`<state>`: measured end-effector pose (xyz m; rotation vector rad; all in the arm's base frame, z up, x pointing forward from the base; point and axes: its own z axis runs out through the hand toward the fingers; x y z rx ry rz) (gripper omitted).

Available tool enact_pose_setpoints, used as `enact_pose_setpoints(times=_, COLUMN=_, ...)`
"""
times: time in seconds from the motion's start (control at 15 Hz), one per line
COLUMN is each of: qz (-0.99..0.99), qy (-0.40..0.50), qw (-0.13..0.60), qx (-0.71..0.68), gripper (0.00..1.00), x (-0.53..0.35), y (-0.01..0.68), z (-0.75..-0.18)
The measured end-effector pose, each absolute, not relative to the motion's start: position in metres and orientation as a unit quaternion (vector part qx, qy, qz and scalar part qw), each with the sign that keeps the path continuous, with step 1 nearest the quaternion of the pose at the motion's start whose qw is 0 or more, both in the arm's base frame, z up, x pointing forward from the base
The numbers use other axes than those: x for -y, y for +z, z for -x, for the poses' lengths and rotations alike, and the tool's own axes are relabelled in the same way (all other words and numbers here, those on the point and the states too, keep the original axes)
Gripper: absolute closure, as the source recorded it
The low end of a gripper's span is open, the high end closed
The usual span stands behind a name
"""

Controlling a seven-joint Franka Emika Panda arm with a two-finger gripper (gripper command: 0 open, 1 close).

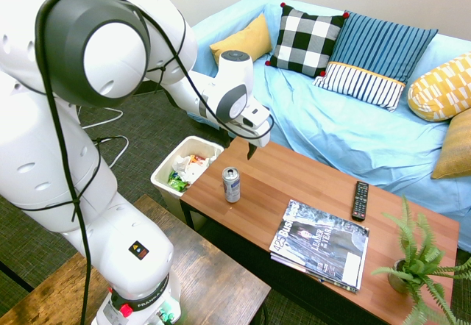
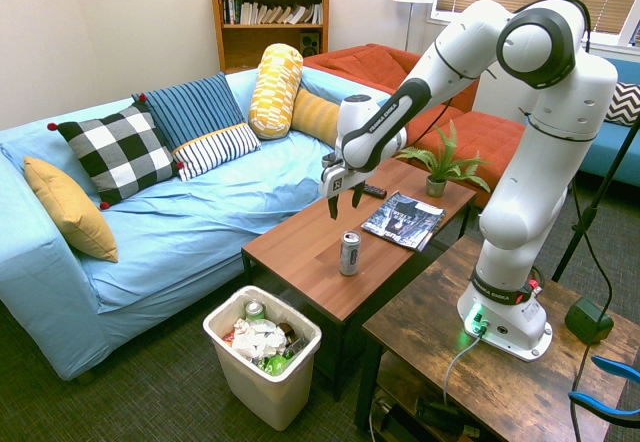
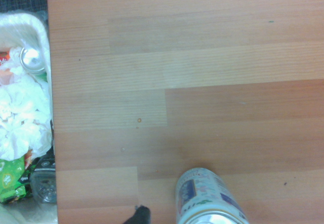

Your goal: Throw the can in the trash bin

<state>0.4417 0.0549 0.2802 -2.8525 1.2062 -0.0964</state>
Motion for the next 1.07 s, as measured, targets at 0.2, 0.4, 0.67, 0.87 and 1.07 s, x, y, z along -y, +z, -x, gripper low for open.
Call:
enact_pose_setpoints(times=0.2, qz=0.92, qy=-0.018, qw=0.018, qx=-0.391, gripper=0.0, x=-0.058, y=0.253, z=-0.439)
enact_pose_setpoints(times=0.4, qz=0.92, qy=-0.009, qw=0.013, qx=-0.39, gripper=0.0, x=-0.062, y=0.228, z=-0.435)
enact_pose_setpoints(times=0.67, qz=0.918, qy=-0.001, qw=0.005, qx=-0.397, gripper=0.0, x=-0.066, y=0.202, z=-0.429)
enact_pose_setpoints(times=0.87, qz=0.914, qy=0.004, qw=-0.001, qx=-0.405, gripper=0.0, x=-0.063, y=0.183, z=-0.426)
enact_pose_setpoints(times=1.07, qz=0.912, qy=0.009, qw=-0.007, qx=-0.409, gripper=1.0, x=-0.062, y=0.171, z=-0.425)
